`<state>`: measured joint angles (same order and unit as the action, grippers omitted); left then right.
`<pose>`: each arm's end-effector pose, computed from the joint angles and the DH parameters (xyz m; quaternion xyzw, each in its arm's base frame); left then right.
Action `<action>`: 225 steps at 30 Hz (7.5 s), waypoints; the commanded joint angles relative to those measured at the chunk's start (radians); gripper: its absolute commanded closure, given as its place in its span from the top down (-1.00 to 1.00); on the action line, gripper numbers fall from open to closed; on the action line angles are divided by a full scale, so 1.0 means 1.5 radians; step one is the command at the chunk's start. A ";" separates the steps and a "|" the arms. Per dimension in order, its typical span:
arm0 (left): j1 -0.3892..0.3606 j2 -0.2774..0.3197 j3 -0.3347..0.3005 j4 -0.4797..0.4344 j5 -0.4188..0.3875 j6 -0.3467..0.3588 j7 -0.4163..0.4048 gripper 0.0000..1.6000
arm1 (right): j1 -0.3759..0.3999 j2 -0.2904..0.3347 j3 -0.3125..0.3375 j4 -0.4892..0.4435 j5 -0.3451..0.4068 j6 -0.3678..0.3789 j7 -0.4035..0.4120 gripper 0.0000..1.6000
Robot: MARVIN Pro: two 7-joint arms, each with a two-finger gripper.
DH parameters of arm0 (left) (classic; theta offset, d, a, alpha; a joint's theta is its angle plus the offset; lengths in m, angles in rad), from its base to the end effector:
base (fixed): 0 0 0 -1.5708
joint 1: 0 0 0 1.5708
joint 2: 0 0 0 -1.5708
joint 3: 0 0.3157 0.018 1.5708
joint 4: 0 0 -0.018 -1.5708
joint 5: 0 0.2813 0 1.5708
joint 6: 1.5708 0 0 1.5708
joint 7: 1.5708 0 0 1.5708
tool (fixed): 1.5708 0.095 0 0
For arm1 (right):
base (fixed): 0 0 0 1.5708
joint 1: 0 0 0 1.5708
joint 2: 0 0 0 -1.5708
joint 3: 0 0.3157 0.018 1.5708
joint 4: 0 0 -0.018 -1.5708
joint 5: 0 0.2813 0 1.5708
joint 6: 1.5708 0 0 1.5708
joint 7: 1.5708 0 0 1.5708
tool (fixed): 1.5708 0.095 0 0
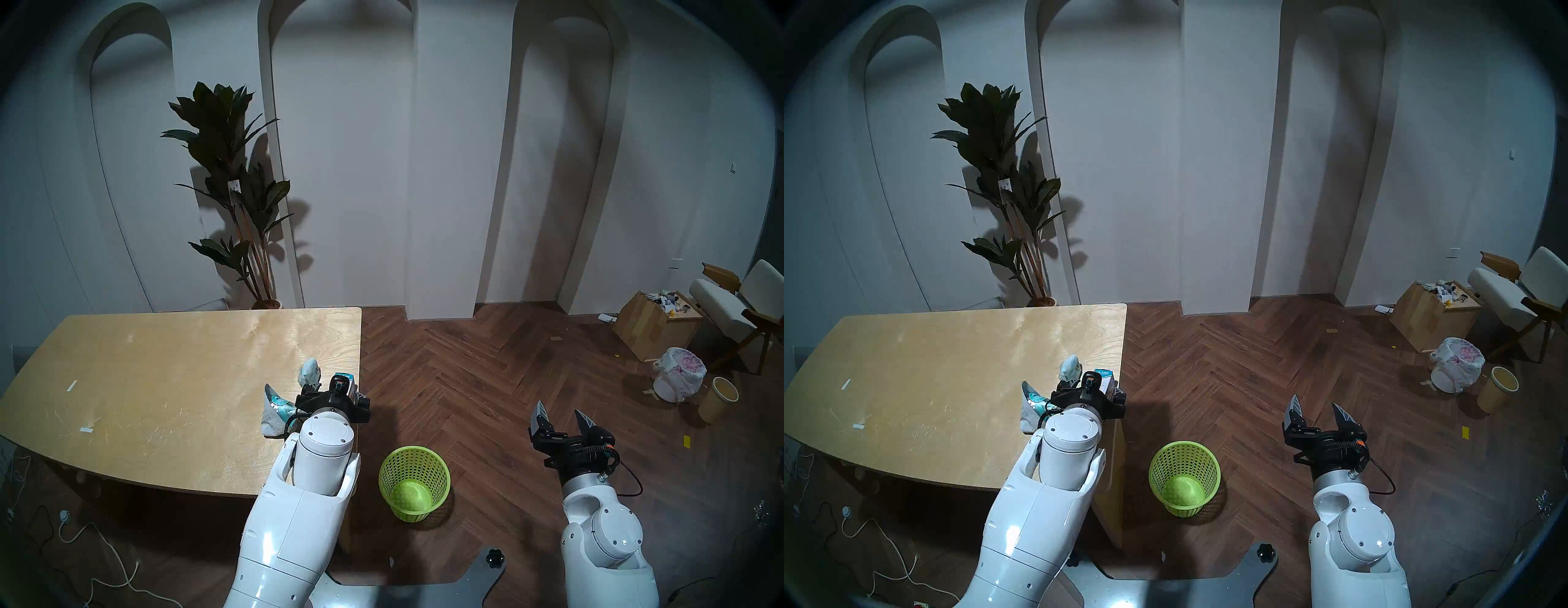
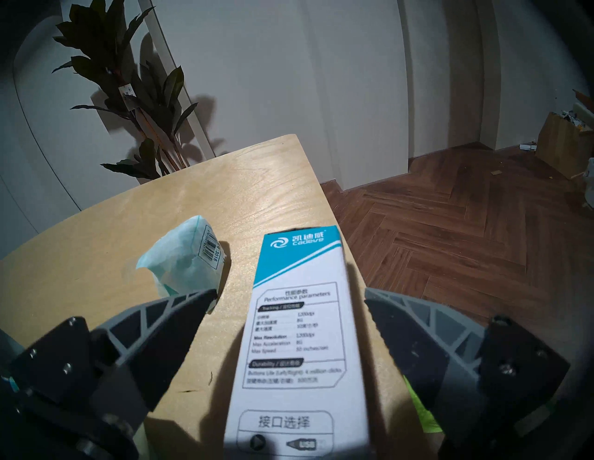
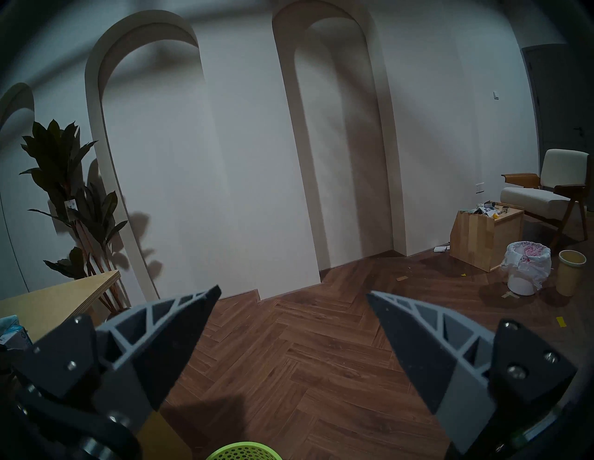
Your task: Put the trash into the trash bin on the ground
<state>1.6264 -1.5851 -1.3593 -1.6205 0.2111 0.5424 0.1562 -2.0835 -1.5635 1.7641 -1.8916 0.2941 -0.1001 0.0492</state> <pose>0.3584 -0.0614 -0.3796 -0.8529 0.0975 -0.5039 0.0956 0.2226 -0.0722 -0.3593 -0.7218 0.1268 -0.6802 0.0130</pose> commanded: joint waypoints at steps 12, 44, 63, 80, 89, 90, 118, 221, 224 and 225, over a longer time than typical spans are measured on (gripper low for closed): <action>-0.020 0.001 0.018 -0.010 0.000 -0.013 -0.002 -1.00 | 0.003 0.002 -0.002 -0.017 -0.002 -0.007 0.006 1.00; -0.187 -0.038 0.151 0.137 -0.033 -0.088 -0.024 -1.00 | 0.005 0.001 0.002 -0.013 -0.002 -0.006 0.011 1.00; -0.299 -0.097 0.158 0.383 -0.022 -0.153 -0.012 -1.00 | 0.006 0.000 0.004 -0.012 -0.002 -0.006 0.015 1.00; -0.389 -0.153 0.153 0.575 -0.009 -0.242 0.032 -1.00 | 0.005 -0.002 0.005 -0.014 -0.003 -0.006 0.017 1.00; -0.433 -0.167 0.144 0.671 -0.014 -0.302 0.056 -1.00 | 0.005 -0.003 0.006 -0.015 -0.003 -0.007 0.016 1.00; -0.437 -0.168 0.143 0.681 -0.014 -0.308 0.057 -1.00 | 0.005 -0.003 0.006 -0.015 -0.003 -0.007 0.016 1.00; -0.473 -0.189 0.105 0.798 -0.017 -0.396 0.114 0.73 | 0.004 -0.007 0.007 -0.017 -0.008 -0.007 0.016 1.00; -0.042 0.154 -0.259 -0.049 0.027 -0.280 0.278 1.00 | 0.203 0.035 -0.323 0.064 -0.083 0.075 0.109 1.00; -0.021 0.158 -0.269 -0.066 0.020 -0.273 0.264 1.00 | 0.222 0.036 -0.338 0.074 -0.086 0.084 0.109 1.00; -0.011 0.159 -0.274 -0.082 0.015 -0.268 0.258 1.00 | 0.229 0.036 -0.343 0.078 -0.087 0.088 0.108 1.00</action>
<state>1.5330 -1.3747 -1.7371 -1.6410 0.2498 0.1271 0.5808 -1.8309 -1.5069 1.2950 -1.7862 0.1639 0.0144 0.2120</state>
